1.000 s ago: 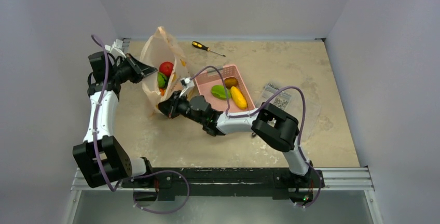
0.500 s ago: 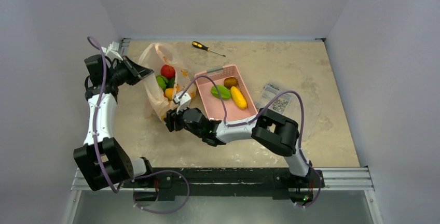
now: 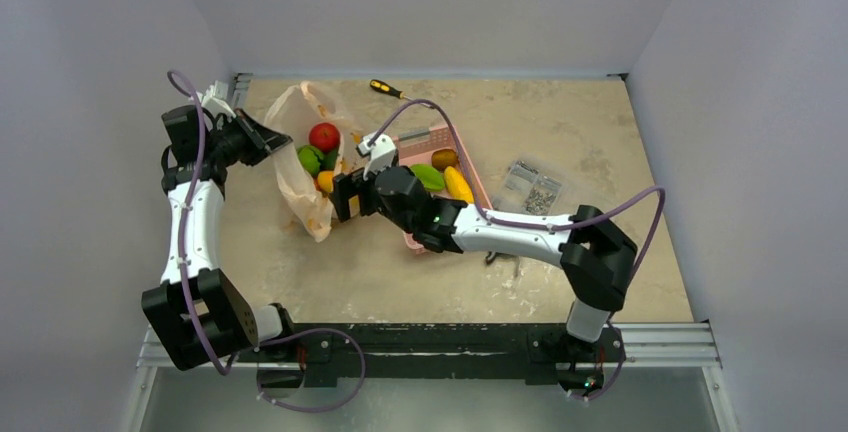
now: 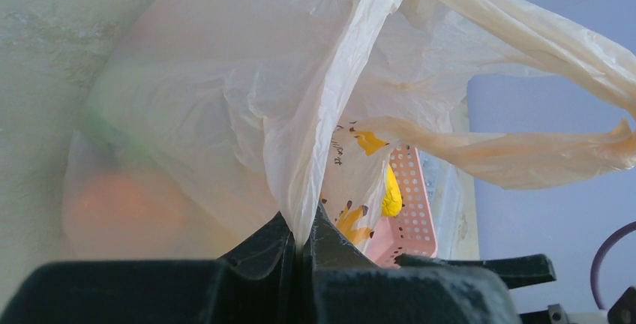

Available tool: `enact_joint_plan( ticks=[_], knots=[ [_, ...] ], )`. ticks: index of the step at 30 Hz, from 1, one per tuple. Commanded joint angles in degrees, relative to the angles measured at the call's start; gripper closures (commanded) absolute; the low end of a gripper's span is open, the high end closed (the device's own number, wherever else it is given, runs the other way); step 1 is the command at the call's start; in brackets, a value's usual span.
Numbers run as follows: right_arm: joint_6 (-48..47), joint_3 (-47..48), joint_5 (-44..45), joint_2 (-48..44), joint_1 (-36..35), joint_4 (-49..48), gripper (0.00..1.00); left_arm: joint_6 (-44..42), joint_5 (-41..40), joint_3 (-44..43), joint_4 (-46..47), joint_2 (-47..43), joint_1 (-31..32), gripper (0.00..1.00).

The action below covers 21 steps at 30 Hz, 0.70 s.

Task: Take the fake fruits out of the plastic bag
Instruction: Adjust the plastic bag at the center of the board.

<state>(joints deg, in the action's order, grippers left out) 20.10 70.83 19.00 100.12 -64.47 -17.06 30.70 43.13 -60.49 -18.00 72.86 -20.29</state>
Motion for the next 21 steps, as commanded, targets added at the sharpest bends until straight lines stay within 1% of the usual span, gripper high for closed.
enact_joint_plan(
  ticks=[1, 3, 6, 8, 13, 14, 16, 17, 18, 19, 20, 21],
  knots=[
    [1.96, 7.99, 2.77, 0.23, 2.96, 5.64, 0.02, -1.97, -1.08, -2.18, -0.42, -1.44, -0.54, 1.0],
    [-1.04, 11.92, 4.22, 2.53, 3.92, 5.68, 0.01, -1.98, -0.99, -2.26, -0.37, -1.22, -0.54, 1.0],
    [-9.53, 17.51, 4.8, 7.1, 4.89, 2.58, 0.01, -2.06, -0.94, -2.03, -0.27, -1.4, -0.53, 1.0],
    [-15.29, 22.62, 6.42, 11.06, 5.4, 1.84, 0.01, -1.89, -1.1, -1.69, 0.05, -1.3, -0.51, 1.0],
    [-25.72, 38.33, 9.88, 22.36, 6.52, 3.68, 0.01, -0.72, 0.4, -1.53, 1.22, -0.44, -0.54, 1.0],
    [-26.96, 41.61, 11.74, 24.82, 6.59, 3.95, 0.01, -0.62, 0.29, -1.45, 1.31, -0.5, -0.54, 1.0],
    [-28.74, 47.3, 18.14, 29.93, 7.05, 3.21, 0.01, -0.71, -0.2, -1.3, 1.23, -0.52, -0.54, 1.0],
    [-28.88, 51.52, 19.95, 31.92, 7.52, 3.7, 0.03, -0.65, -0.38, -1.36, 1.15, -0.45, -0.54, 1.0],
    [-28.74, 53.87, 21.0, 33.46, 8.03, 4.07, 0.08, -0.72, -0.6, -1.47, 0.94, -0.43, -0.49, 1.0],
    [-28.57, 55.7, 21.09, 34.34, 8.63, 3.92, 0.17, -0.79, -0.93, -1.58, 0.63, -0.47, -0.53, 1.0],
    [-28.09, 56.91, 20.17, 35.04, 9.29, 3.51, 0.32, -0.97, -1.3, -1.75, 0.03, -0.65, -0.57, 1.0],
    [-27.59, 57.75, 18.35, 35.55, 9.96, 2.99, 0.49, -1.16, -1.77, -1.86, -0.34, -0.93, -0.69, 1.0]
  ],
)
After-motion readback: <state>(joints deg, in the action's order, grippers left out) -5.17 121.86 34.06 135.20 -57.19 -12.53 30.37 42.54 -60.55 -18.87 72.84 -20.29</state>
